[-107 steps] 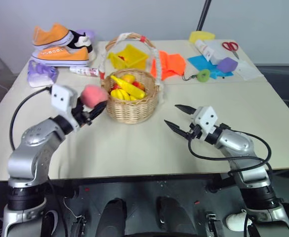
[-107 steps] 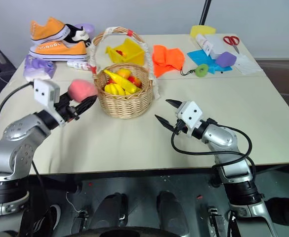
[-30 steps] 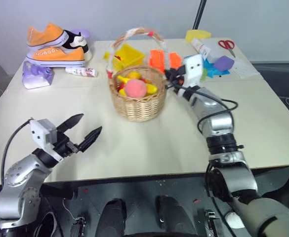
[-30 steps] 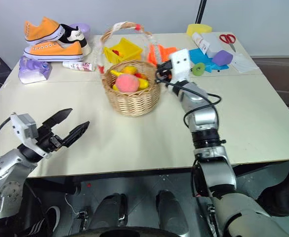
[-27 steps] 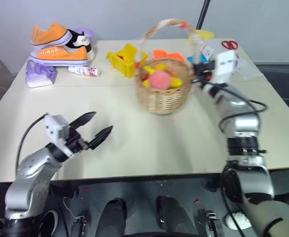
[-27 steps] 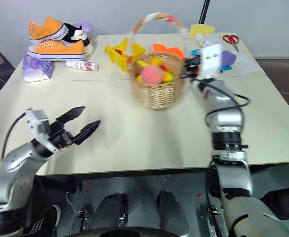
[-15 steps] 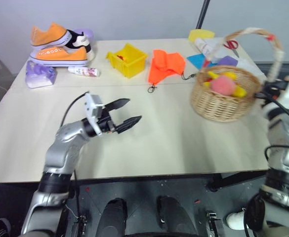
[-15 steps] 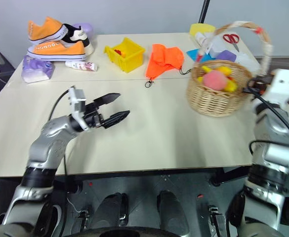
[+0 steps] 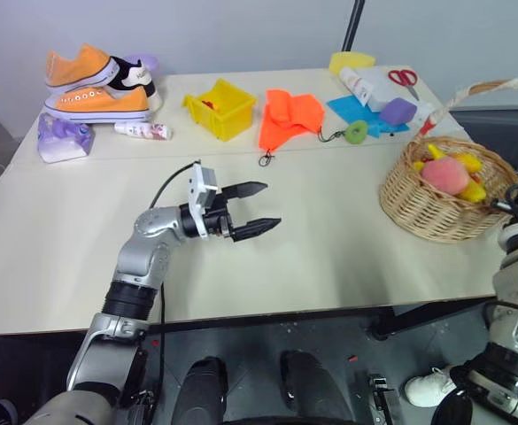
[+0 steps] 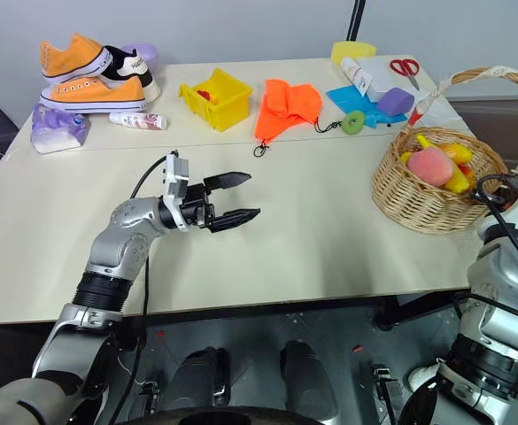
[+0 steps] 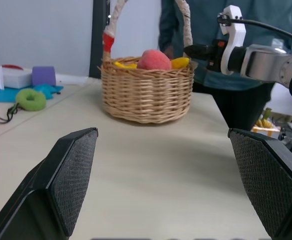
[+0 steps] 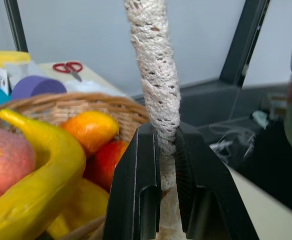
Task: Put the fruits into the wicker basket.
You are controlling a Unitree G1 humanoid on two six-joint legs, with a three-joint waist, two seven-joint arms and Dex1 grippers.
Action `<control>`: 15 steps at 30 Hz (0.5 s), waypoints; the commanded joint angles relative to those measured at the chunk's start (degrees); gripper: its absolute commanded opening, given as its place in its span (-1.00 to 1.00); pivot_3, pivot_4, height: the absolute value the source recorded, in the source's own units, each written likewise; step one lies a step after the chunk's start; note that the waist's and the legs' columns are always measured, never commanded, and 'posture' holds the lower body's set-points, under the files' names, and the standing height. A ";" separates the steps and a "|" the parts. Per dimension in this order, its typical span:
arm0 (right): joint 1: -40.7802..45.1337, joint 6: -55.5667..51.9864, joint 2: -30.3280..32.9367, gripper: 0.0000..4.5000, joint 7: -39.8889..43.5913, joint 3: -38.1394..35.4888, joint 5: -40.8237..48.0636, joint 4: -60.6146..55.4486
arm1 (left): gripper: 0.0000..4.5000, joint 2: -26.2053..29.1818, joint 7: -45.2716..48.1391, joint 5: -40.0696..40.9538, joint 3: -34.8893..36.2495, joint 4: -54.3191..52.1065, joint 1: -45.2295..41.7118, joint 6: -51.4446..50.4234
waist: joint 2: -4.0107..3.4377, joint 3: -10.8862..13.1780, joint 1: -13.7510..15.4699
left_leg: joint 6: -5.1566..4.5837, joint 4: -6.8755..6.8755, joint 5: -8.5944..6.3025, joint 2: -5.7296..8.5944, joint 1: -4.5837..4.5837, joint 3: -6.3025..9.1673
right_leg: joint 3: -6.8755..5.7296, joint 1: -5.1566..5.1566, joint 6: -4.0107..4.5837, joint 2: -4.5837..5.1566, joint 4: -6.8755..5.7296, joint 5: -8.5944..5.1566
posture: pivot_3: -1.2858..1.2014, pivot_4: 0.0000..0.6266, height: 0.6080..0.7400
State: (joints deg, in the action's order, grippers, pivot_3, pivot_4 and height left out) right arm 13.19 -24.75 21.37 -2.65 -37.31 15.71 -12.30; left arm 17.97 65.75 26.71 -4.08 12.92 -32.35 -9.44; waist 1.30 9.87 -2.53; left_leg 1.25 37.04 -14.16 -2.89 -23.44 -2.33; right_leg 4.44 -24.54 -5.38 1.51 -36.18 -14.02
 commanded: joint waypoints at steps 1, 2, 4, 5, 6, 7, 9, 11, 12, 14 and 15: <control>-0.39 1.44 0.74 0.09 -0.11 -0.89 0.93 -3.70 | 1.00 -0.31 -0.28 -0.23 0.70 -0.76 -0.71 1.31 | 0.00 0.00 0.03 | 0.00 0.00 0.00 0.00 0.00 0.00 | 0.00 0.00 0.00 0.00 0.00 0.00 | 0.03 -0.52 1.00; -1.01 1.06 1.05 0.32 -0.03 -0.84 0.74 -4.39 | 1.00 -0.33 -0.44 -0.33 0.76 -0.87 -0.29 1.35 | 0.00 0.00 0.11 | 0.00 0.00 0.00 0.00 0.00 0.00 | 0.00 0.01 0.00 0.00 0.00 0.00 | 0.03 -0.52 1.00; -2.80 0.25 1.42 0.74 0.07 -0.54 0.08 -6.22 | 1.00 -0.14 -0.36 -0.18 0.94 -1.22 0.58 0.86 | -0.01 0.00 0.22 | 0.00 0.00 0.00 0.00 0.00 0.03 | -0.02 0.03 0.02 0.00 0.01 -0.02 | 0.03 -0.52 1.00; -3.59 -0.04 1.47 0.97 0.09 -0.47 -0.05 -6.95 | 1.00 -0.04 -0.27 -0.02 0.99 -1.48 0.93 0.48 | -0.02 -0.01 0.24 | 0.00 0.00 0.00 0.00 0.00 0.03 | -0.02 0.03 0.01 0.01 0.01 -0.03 | 0.03 -0.52 1.00; -5.02 0.26 0.24 0.97 -0.30 -0.52 0.33 -9.45 | 1.00 0.15 -0.80 -0.33 1.41 -1.44 1.31 0.92 | -0.02 -0.01 0.20 | 0.00 -0.01 0.00 0.00 0.00 0.03 | -0.02 0.03 0.05 0.01 0.01 -0.06 | 0.03 -0.52 1.00; -6.81 0.18 -1.35 0.97 -0.61 -0.25 1.02 -12.37 | 1.00 0.31 -1.46 -0.55 1.94 -1.33 1.65 1.32 | -0.02 -0.01 0.18 | 0.00 0.00 0.00 0.00 0.00 0.03 | -0.02 0.03 0.09 0.01 0.01 -0.08 | 0.03 -0.52 1.00; -11.51 0.63 -5.39 0.97 -1.45 1.87 1.14 -18.62 | 1.00 0.79 -2.48 -0.42 3.08 -1.45 2.62 1.41 | -0.03 -0.02 0.17 | 0.00 -0.02 0.00 -0.01 0.00 0.08 | -0.04 0.03 0.08 -0.01 0.00 -0.09 | 0.03 -0.52 1.00; -15.57 3.09 -8.77 0.97 -1.25 4.92 0.09 -23.44 | 1.00 1.09 -4.56 -0.84 4.33 -1.80 3.79 1.82 | -0.05 -0.04 -0.04 | -0.01 -0.05 -0.01 -0.03 0.02 0.17 | -0.10 0.03 0.06 -0.04 -0.02 -0.09 | 0.03 -0.52 1.00; -17.31 4.92 -10.29 0.97 -0.19 7.13 0.06 -25.59 | 1.00 1.46 -6.64 -1.62 5.00 -1.99 4.52 1.62 | -0.10 -0.07 -0.08 | -0.01 -0.06 -0.01 -0.05 0.02 0.19 | -0.11 0.03 0.07 -0.06 -0.02 -0.09 | 0.03 -0.52 1.00; -19.45 7.32 -11.25 0.97 3.53 12.60 0.55 -27.86 | 1.00 2.12 -10.62 -3.18 6.59 -2.48 5.91 1.97 | -0.17 -0.11 -0.19 | -0.01 -0.04 -0.01 -0.05 0.03 0.16 | -0.09 0.03 0.08 -0.05 -0.03 -0.10 | 0.03 -0.52 1.00; -19.68 8.46 -11.28 0.97 6.05 15.53 1.25 -28.19 | 1.00 2.62 -12.04 -3.55 7.66 -3.04 6.93 2.92 | -0.17 -0.11 -0.31 | -0.01 -0.04 -0.01 -0.04 0.06 0.15 | -0.06 0.04 0.09 -0.04 -0.03 -0.10 | 0.03 -0.52 1.00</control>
State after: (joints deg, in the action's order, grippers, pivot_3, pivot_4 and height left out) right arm -6.89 -19.63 9.69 -0.04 -25.58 16.14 -36.37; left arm 19.84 56.39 24.00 1.05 12.35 -26.16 -8.16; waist 1.13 9.76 -2.84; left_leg 1.24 37.01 -14.16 -2.93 -23.37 -2.19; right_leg 4.40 -24.50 -5.28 1.47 -36.21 -14.11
